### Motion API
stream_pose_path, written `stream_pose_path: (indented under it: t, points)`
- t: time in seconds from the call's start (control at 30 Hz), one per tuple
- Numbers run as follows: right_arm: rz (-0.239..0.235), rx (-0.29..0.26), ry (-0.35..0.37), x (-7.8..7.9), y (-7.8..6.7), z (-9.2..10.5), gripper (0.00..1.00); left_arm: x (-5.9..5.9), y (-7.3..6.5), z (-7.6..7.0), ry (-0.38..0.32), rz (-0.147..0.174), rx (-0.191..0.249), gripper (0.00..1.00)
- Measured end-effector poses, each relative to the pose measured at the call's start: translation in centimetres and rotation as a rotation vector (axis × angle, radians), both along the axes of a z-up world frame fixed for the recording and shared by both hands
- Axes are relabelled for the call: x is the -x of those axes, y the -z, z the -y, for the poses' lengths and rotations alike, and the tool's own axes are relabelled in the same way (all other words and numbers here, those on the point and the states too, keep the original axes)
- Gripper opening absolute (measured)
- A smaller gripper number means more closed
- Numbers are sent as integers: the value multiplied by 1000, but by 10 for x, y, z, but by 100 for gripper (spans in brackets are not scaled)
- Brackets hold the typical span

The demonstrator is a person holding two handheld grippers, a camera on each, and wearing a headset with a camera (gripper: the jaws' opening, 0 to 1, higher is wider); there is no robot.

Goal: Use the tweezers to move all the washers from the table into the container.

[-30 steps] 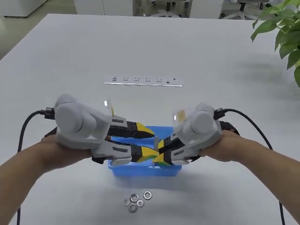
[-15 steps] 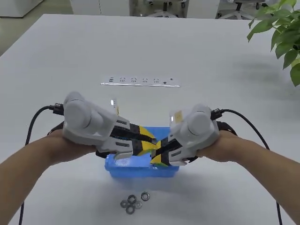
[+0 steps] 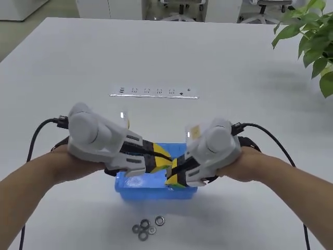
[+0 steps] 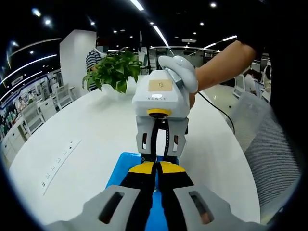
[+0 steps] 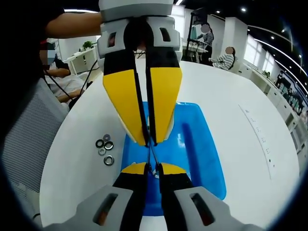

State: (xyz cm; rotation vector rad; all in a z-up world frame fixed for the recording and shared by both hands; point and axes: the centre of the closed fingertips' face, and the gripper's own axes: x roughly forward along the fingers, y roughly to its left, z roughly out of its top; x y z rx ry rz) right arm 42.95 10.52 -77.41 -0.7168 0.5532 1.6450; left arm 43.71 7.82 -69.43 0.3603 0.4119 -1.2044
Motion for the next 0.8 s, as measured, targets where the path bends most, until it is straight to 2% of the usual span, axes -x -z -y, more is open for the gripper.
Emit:
stream_pose_path:
  t: [0.47, 0.8]
  points:
    - [7, -8, 13, -1, -10, 2, 12, -3, -8, -4, 5, 1, 11, 6]
    - [11, -24, 35, 1, -24, 4, 15, 3, -20, -2, 10, 10, 20, 6]
